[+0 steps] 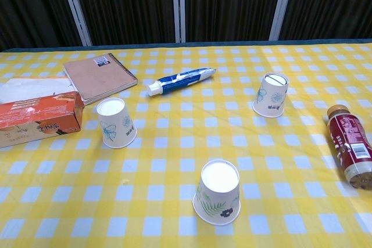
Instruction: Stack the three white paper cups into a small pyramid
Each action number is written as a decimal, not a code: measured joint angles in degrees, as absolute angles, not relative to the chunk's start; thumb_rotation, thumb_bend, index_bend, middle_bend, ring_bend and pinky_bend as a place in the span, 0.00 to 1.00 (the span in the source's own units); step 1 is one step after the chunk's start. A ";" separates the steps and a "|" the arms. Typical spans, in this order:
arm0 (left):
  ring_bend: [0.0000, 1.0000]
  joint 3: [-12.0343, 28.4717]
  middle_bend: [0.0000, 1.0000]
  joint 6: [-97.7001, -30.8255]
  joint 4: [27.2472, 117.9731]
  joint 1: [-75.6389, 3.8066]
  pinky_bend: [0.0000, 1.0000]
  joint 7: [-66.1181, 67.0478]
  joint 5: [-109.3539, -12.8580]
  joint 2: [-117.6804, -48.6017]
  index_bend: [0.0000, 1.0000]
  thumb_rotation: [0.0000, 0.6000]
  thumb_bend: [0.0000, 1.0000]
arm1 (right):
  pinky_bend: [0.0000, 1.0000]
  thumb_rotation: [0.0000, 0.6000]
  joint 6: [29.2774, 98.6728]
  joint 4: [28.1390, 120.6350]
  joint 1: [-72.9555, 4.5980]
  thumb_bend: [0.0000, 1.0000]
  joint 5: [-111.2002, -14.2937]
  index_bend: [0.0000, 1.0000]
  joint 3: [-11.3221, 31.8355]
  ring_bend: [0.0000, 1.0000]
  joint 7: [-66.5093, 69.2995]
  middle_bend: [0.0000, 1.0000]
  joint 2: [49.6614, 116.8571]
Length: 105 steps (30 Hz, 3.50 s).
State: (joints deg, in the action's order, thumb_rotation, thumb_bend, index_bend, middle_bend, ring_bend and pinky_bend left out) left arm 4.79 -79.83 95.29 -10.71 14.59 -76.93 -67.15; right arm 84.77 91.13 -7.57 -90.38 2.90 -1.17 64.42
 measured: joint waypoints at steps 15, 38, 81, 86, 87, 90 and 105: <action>0.00 4.74 0.00 -78.49 95.01 -11.21 0.00 13.92 -76.79 -67.12 0.00 1.00 0.17 | 0.00 1.00 84.81 91.37 -7.58 0.11 -90.74 0.00 2.78 0.00 -1.60 0.00 64.47; 0.00 8.38 0.00 -61.63 97.68 -23.90 0.00 19.50 -72.77 -67.88 0.14 1.00 0.20 | 0.00 1.00 84.51 91.48 -7.67 0.11 -91.03 0.00 2.50 0.00 -1.10 0.00 64.36; 0.00 7.35 0.00 -54.02 97.46 -47.62 0.00 43.14 -43.64 -83.13 0.46 1.00 0.30 | 0.00 1.00 84.60 91.34 -7.75 0.11 -91.69 0.00 2.21 0.00 3.09 0.00 63.03; 0.00 6.57 0.00 -55.25 98.48 -47.47 0.00 42.26 -44.29 -82.44 0.46 1.00 0.30 | 0.00 1.00 84.70 91.37 -7.72 0.11 -91.86 0.00 2.15 0.00 2.85 0.00 63.11; 0.00 6.48 0.00 -55.42 98.71 -47.36 0.00 41.95 -44.65 -82.24 0.46 1.00 0.30 | 0.00 1.00 84.66 91.38 -7.73 0.11 -91.86 0.00 2.13 0.00 2.72 0.00 63.14; 0.00 6.15 0.00 -55.97 99.64 -47.00 0.00 40.83 -46.36 -81.53 0.46 1.00 0.30 | 0.00 1.00 84.62 91.48 -7.74 0.11 -91.95 0.00 2.06 0.00 2.31 0.00 63.26; 0.00 1.83 0.00 -56.23 105.39 -45.42 0.00 34.69 -64.88 -79.41 0.44 1.00 0.30 | 0.00 1.00 85.23 91.71 -7.53 0.11 -92.20 0.00 2.07 0.00 2.38 0.00 63.12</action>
State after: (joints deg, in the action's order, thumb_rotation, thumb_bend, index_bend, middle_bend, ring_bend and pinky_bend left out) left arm 1.83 -56.23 105.39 -45.42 34.69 -64.88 -79.41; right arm 85.23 91.71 -7.53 -92.20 2.07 2.38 63.12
